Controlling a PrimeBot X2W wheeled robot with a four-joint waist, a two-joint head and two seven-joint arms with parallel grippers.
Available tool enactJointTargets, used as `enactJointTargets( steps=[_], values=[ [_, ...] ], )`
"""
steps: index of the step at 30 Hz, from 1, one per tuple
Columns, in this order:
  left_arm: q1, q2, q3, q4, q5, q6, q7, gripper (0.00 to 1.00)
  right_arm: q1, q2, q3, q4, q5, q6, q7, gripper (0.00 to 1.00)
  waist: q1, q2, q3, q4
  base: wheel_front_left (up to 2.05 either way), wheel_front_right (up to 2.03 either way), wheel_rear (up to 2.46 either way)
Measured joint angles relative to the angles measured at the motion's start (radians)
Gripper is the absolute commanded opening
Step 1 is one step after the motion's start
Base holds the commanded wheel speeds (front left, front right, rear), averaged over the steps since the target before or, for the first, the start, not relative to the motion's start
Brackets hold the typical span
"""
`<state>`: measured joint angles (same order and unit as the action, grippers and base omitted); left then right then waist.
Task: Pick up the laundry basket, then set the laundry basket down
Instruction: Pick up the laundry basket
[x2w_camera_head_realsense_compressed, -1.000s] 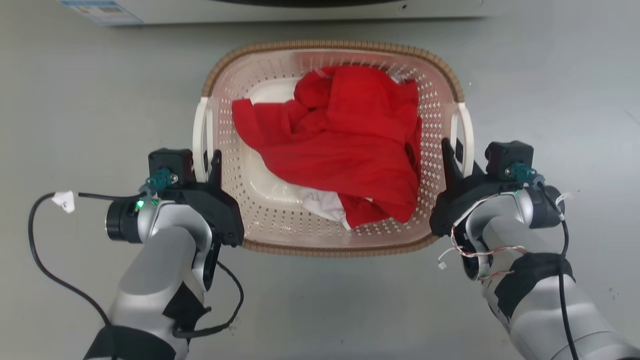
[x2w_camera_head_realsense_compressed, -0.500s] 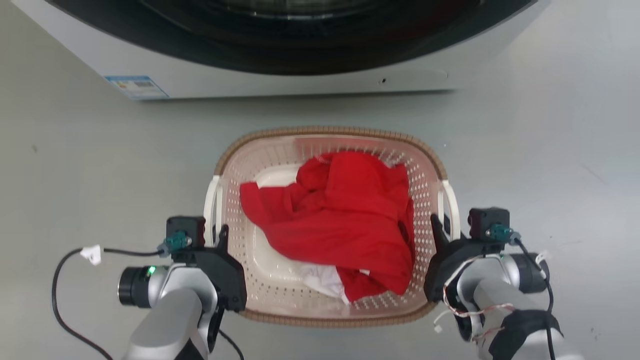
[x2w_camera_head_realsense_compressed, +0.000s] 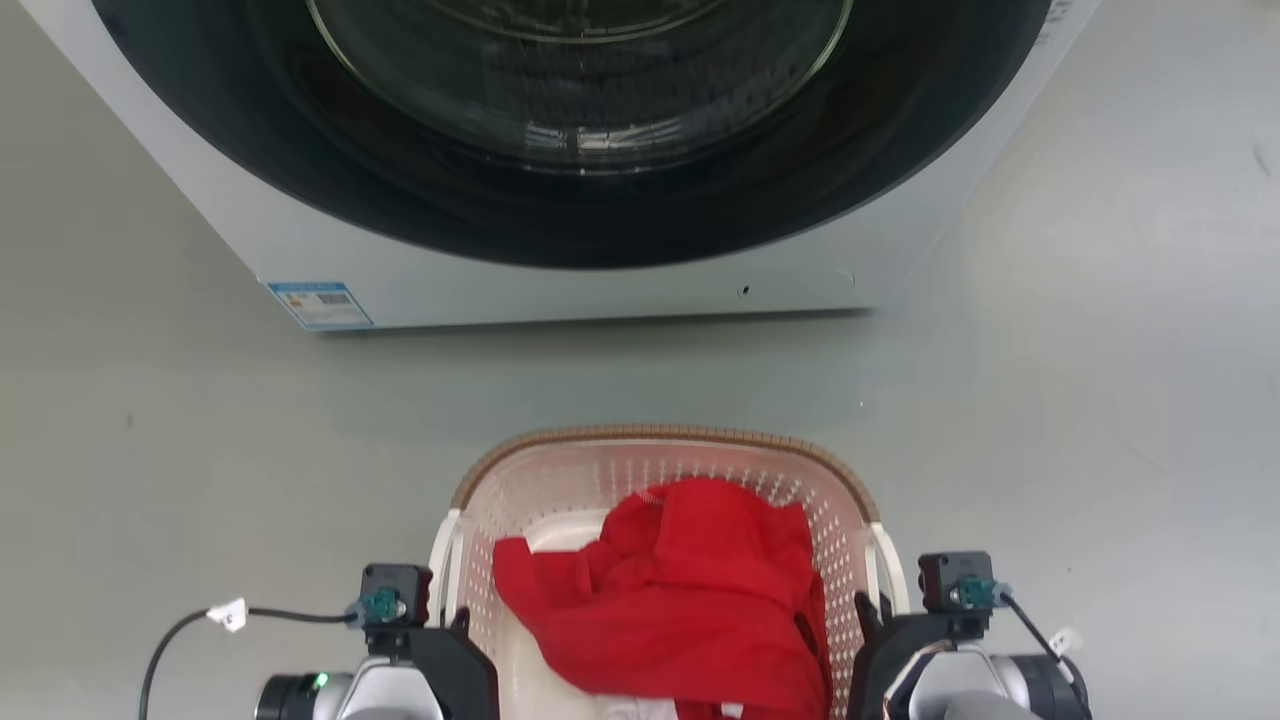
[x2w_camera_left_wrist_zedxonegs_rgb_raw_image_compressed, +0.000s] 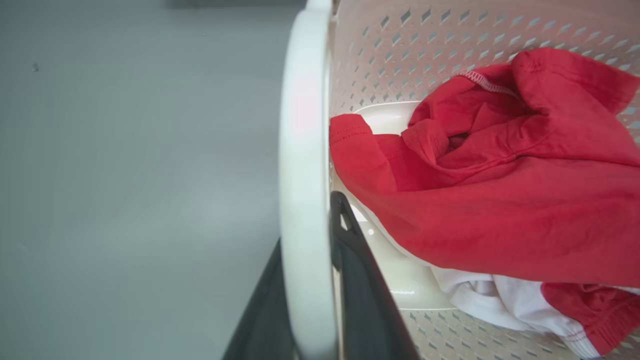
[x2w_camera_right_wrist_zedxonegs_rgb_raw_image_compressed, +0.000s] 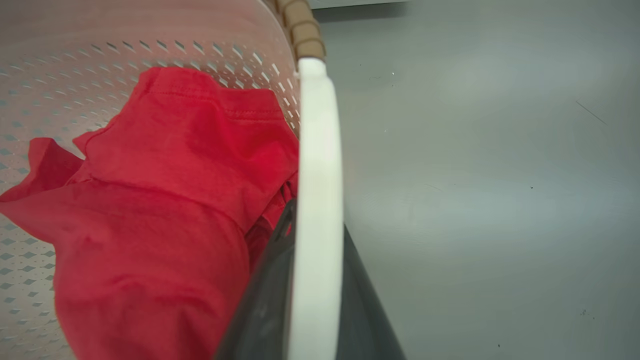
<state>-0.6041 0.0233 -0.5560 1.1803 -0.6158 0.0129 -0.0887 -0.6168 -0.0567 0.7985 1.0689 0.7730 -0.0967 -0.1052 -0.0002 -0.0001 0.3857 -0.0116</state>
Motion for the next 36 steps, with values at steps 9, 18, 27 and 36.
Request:
enactJointTargets(
  steps=[9,18,27,36],
  values=[
    [0.083,0.004,-0.043,-0.007,-0.046,0.013,0.047,0.0,0.076,0.0,0.048,-0.004,0.058,-0.009,0.061,0.0,0.0,0.0,-0.105,-0.008,0.0,0.0,0.0],
    [0.17,0.004,-0.067,-0.009,-0.089,0.028,0.087,0.0,0.157,0.002,0.086,-0.002,0.107,-0.017,0.106,0.0,0.0001,0.0,-0.193,-0.014,0.0,0.0,0.0],
    [0.22,0.005,-0.081,-0.01,-0.131,0.04,0.111,0.0,0.198,0.002,0.126,-0.005,0.136,-0.019,0.131,0.0,0.0001,0.0,-0.272,-0.013,0.0,0.0,0.0],
    [0.258,0.006,-0.097,-0.007,-0.149,0.043,0.118,0.0,0.226,0.002,0.158,-0.003,0.167,-0.019,0.141,0.0,0.0001,0.0,-0.348,-0.012,0.0,0.0,0.0]
  ],
)
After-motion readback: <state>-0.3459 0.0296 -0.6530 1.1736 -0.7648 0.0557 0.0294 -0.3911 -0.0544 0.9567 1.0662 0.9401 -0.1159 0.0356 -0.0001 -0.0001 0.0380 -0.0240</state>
